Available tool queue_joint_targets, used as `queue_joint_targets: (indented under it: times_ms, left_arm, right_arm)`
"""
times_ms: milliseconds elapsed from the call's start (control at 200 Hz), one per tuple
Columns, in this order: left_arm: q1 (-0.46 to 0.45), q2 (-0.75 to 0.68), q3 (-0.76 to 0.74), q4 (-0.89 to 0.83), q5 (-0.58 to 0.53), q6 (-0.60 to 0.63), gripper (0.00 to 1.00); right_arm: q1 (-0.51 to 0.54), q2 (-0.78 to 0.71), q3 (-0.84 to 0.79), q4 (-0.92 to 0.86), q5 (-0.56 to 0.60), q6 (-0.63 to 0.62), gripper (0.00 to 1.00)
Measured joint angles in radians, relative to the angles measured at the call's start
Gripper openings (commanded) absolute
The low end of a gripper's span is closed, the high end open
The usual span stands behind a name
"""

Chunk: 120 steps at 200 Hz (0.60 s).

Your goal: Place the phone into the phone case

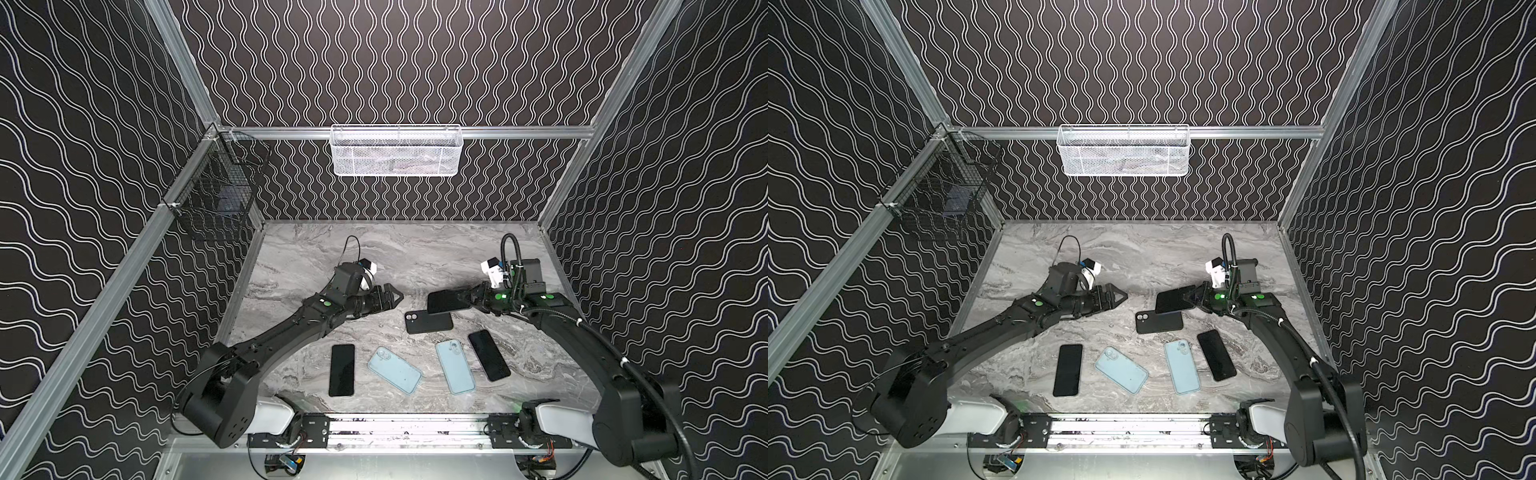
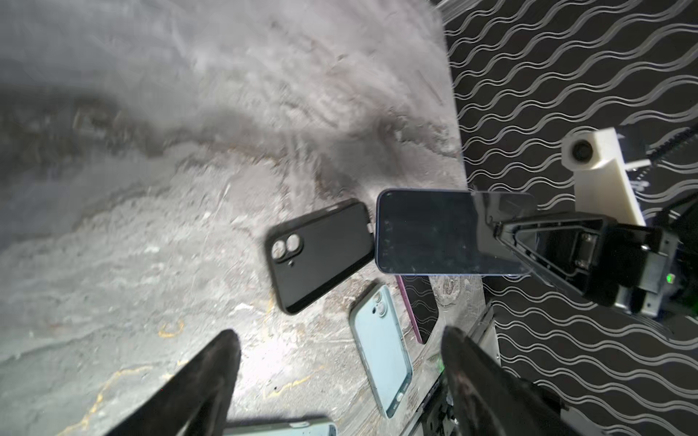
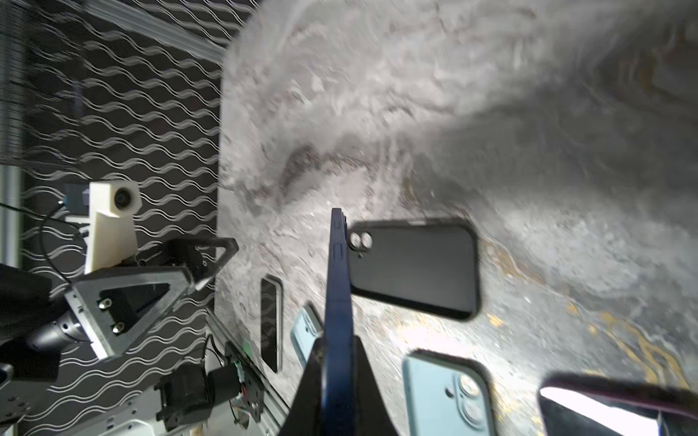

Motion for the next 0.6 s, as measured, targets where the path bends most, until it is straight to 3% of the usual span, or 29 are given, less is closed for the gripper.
queue_joint_targets:
  times_ms: [400, 601]
  left_arm:
    - [-0.021, 0.085, -0.038, 0.076, 0.008, -0.068, 0.73]
    - [-0.043, 0.148, -0.055, 0.149, 0.022, -0.105, 0.72]
  right_arm:
    - [0.077, 0.206, 0.097, -0.065, -0.005, -0.07, 0.0]
    - [0.099, 0.247, 0.11, -0.08, -0.005, -0.083, 0.0]
